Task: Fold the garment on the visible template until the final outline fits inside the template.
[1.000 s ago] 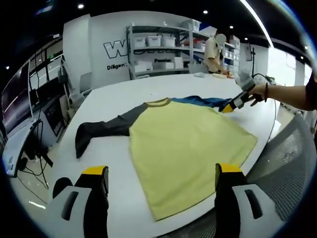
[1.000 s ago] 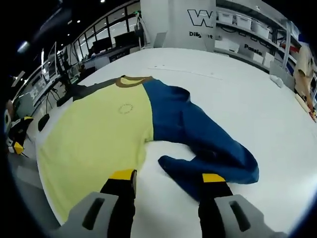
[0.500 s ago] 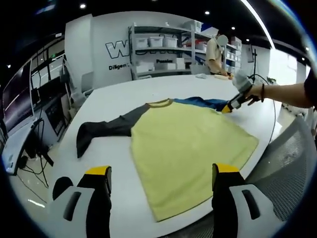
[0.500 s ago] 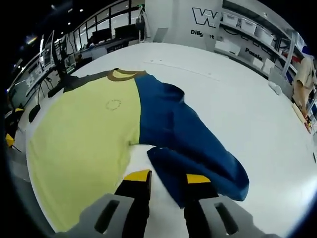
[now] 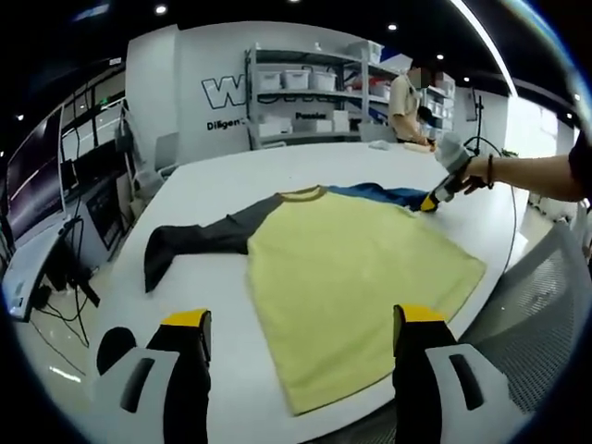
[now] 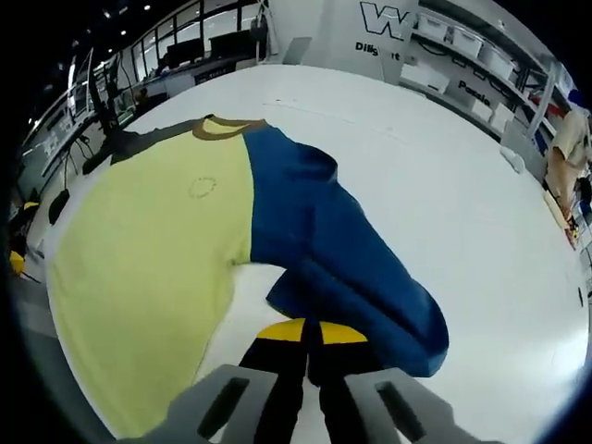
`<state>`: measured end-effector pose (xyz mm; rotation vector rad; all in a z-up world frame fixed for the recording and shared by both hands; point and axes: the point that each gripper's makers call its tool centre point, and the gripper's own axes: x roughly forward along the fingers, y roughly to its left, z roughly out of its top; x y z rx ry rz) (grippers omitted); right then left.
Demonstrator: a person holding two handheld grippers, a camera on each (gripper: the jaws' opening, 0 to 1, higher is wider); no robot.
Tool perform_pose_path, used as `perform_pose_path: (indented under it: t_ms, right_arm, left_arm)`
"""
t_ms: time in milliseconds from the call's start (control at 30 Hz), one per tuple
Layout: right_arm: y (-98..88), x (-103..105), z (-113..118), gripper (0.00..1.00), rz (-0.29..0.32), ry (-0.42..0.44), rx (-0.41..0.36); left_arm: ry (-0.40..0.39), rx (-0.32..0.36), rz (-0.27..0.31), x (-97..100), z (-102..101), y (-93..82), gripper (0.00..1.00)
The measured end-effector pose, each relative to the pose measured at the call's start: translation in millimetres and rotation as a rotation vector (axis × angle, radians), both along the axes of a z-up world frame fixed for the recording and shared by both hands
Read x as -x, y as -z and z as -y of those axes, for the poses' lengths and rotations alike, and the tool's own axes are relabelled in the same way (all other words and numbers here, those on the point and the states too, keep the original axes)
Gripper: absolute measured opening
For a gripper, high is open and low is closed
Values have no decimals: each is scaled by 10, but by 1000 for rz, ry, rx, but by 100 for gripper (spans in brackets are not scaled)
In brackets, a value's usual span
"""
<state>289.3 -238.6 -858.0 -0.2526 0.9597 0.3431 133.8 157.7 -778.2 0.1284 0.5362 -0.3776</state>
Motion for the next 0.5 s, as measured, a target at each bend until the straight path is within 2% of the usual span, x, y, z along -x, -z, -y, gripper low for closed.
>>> perform_pose_path:
  t_ms: [133, 233, 367, 467, 500]
  right_arm:
    - [-205, -56, 76, 0, 47, 8, -14]
    - [-432, -140, 188, 0, 93, 38, -25]
    - [-712, -283, 350, 0, 161, 141, -119]
    - [-843, -404, 640, 0, 199, 221, -115]
    - [-861, -422, 700, 0, 205, 223, -106]
  left_arm:
    - [0, 0, 4, -4, -2, -4, 79]
    - [12, 12, -8, 3, 23, 15, 79]
    - [22, -16, -15, 10, 18, 46, 78]
    - [22, -15, -11, 9, 21, 39, 79]
    - [22, -14, -11, 10, 21, 39, 79]
